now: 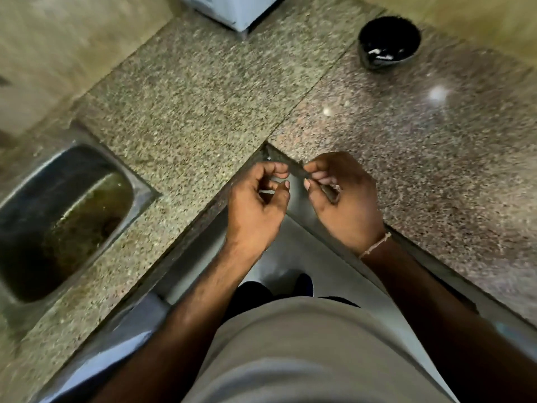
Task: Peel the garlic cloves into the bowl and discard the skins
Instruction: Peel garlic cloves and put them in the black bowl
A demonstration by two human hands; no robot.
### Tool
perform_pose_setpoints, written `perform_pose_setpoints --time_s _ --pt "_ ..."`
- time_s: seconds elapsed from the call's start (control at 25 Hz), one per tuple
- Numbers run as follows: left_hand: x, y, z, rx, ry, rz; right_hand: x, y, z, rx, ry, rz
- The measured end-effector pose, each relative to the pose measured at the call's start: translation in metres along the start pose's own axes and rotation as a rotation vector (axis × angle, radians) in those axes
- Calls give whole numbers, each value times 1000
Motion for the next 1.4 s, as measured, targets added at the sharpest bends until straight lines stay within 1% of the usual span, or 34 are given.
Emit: perform_pose_setpoints --time_s 0.12,0.28,0.44,0.6,0.8,0.92,1.04,1.12,1.24,1.4 --pt "37 8 27 49 -88 51 17 21 -16 -4 27 87" --pt "91 1 56 84 -226 88 46 53 -22 -43 29 213" --pt "156 -13 76 87 -299 109 83 82 -19 -96 73 281" --pt "223 -16 108 177 -453 135 122 108 -19 -190 115 405" --pt "290 -28 163 321 -574 212 151 143 -25 -217 215 526" --pt "317 -43 198 468 -620 183 158 163 -26 -225 208 580" --pt "331 -58 223 566 -714 190 165 183 -24 -218 164 607" --pt "337 -65 234 651 -757 248 168 197 -23 -211 152 623" --pt "339 -68 245 768 -772 379 172 209 -22 -196 157 632" --pt "340 -68 245 808 -753 454 176 220 -16 -195 128 643"
Point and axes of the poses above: each hand's wrist, its own x-axis towards the middle knuckle, its own z-axis out of the palm, y = z × x, the point moved 4 cm from there along x, towards the middle knuckle
